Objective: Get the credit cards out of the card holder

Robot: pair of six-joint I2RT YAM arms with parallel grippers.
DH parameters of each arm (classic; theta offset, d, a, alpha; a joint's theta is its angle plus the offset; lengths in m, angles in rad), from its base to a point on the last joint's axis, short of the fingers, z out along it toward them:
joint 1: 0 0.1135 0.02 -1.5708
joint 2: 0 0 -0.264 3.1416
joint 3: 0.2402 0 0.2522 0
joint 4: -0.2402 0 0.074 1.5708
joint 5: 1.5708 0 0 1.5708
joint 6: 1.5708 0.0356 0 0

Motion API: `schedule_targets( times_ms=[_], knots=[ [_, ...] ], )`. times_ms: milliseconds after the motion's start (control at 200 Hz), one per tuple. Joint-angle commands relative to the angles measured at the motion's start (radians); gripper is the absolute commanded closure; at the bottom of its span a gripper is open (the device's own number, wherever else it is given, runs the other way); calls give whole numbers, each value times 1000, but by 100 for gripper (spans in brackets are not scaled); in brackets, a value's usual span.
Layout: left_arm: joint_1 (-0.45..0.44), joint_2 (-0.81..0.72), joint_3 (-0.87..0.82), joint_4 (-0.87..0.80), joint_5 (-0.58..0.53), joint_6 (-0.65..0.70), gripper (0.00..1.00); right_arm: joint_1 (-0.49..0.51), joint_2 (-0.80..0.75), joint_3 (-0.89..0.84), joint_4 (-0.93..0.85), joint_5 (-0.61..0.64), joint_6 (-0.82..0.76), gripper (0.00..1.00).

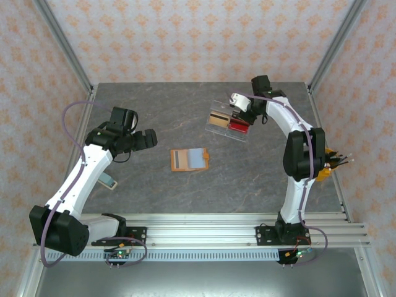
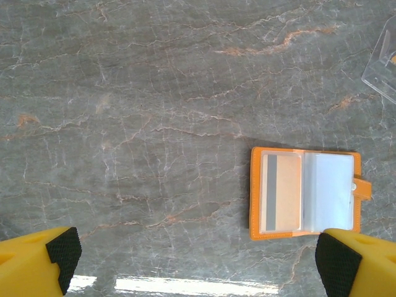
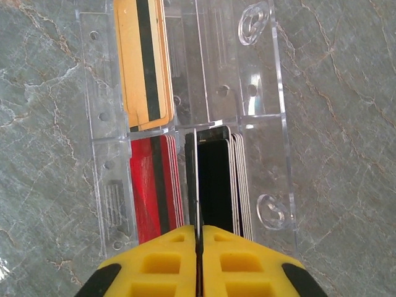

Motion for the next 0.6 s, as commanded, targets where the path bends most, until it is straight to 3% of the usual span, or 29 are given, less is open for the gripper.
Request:
schedule_targets(
  times_ms=[0,115,385,596],
  knots=[
    [8,9,-14,20,14,24,0,-7,7,26,7,7,-18,86],
    [8,8,-16,19,20,26,0,-7,-10,26,3,-6,-9,77],
    [8,12,-19,27,37,23,0,-7,-116,-10,23,-59,66,74],
    [8,24,-22,39,70,14,0,-8,-242,-101,146,-75,445,74]
  ],
)
